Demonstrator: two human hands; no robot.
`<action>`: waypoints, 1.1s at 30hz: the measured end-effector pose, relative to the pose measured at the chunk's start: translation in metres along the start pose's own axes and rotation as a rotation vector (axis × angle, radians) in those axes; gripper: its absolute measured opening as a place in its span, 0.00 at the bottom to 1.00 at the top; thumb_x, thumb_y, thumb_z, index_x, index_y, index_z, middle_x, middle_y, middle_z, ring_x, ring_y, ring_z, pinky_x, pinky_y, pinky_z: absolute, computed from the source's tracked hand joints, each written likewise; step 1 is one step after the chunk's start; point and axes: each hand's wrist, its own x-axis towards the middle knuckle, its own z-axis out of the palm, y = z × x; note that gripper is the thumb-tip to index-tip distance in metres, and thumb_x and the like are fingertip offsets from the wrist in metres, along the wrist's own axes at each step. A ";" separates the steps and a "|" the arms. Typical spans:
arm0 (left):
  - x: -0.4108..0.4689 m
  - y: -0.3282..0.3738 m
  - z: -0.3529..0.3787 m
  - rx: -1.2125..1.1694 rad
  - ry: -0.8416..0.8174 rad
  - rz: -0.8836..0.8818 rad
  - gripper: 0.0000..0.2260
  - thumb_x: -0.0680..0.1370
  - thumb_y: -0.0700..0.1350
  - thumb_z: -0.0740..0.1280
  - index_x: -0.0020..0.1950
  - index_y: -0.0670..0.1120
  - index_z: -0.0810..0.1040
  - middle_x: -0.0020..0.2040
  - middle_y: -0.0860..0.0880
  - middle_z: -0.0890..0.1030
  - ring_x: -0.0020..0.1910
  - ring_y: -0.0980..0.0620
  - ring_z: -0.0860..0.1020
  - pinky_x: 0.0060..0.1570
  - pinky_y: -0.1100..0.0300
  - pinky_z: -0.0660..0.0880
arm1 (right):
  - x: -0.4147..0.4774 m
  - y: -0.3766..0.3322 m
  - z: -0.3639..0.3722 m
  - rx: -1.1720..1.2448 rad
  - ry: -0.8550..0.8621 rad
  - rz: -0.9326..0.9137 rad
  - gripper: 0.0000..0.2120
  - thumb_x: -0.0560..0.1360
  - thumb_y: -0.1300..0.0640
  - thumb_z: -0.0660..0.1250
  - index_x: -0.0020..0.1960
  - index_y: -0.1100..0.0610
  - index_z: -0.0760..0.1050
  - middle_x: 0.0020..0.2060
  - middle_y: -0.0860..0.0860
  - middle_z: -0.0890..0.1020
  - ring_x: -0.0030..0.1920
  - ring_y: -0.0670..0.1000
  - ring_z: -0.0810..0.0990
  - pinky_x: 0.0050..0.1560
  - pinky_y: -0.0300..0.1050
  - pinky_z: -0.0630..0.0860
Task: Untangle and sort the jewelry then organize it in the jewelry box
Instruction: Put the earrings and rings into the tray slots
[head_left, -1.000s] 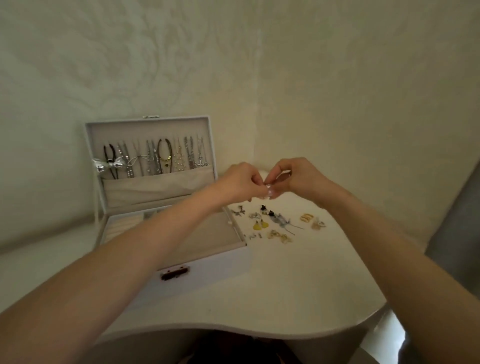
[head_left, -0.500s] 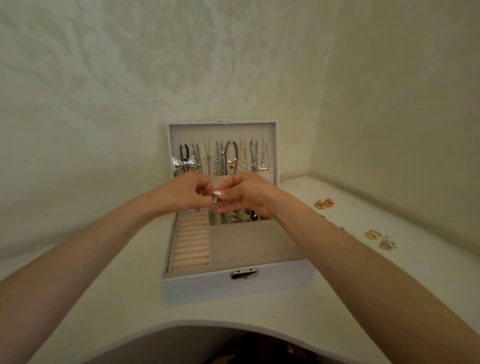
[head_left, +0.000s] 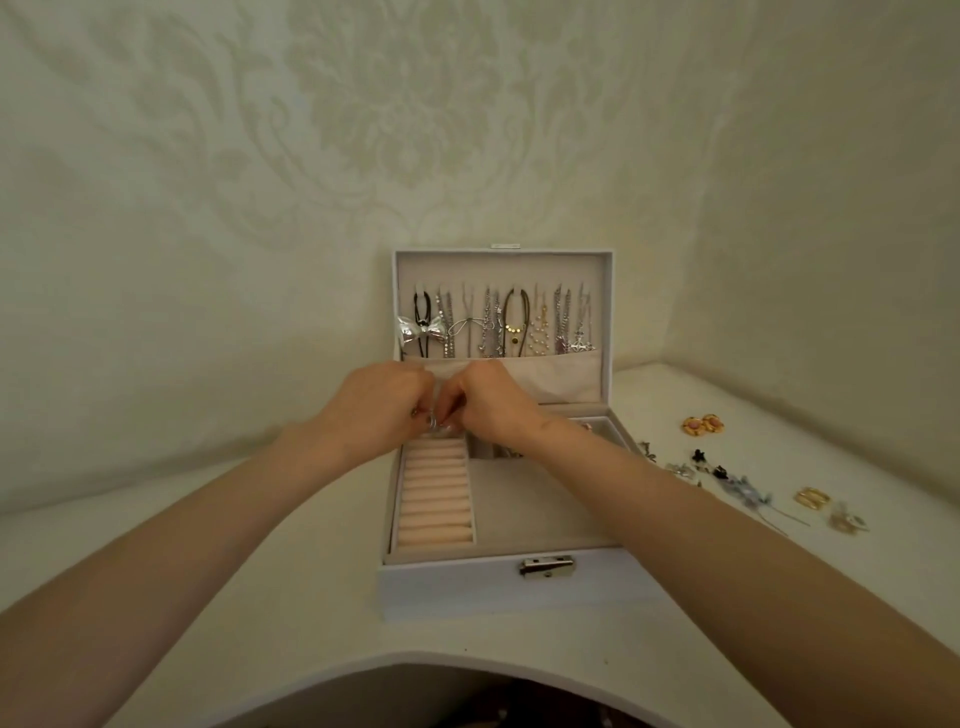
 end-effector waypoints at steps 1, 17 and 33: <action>-0.001 0.000 0.000 0.013 0.002 0.012 0.07 0.76 0.46 0.64 0.50 0.44 0.77 0.54 0.46 0.78 0.54 0.45 0.76 0.45 0.55 0.70 | 0.001 0.000 0.001 -0.014 0.002 -0.016 0.09 0.68 0.74 0.69 0.45 0.65 0.83 0.43 0.58 0.85 0.46 0.52 0.82 0.44 0.28 0.69; -0.012 0.004 0.022 0.011 0.181 0.116 0.09 0.68 0.43 0.74 0.39 0.39 0.78 0.37 0.41 0.81 0.33 0.39 0.80 0.26 0.54 0.71 | 0.002 -0.004 -0.007 0.177 -0.090 0.063 0.17 0.66 0.74 0.71 0.47 0.57 0.74 0.33 0.48 0.79 0.34 0.42 0.79 0.39 0.34 0.77; -0.007 -0.003 0.016 -0.074 0.003 0.035 0.06 0.74 0.47 0.68 0.47 0.46 0.77 0.50 0.48 0.80 0.52 0.46 0.77 0.44 0.58 0.69 | -0.008 -0.003 -0.002 0.002 -0.082 -0.068 0.11 0.66 0.64 0.76 0.47 0.63 0.81 0.44 0.57 0.83 0.42 0.49 0.78 0.47 0.45 0.76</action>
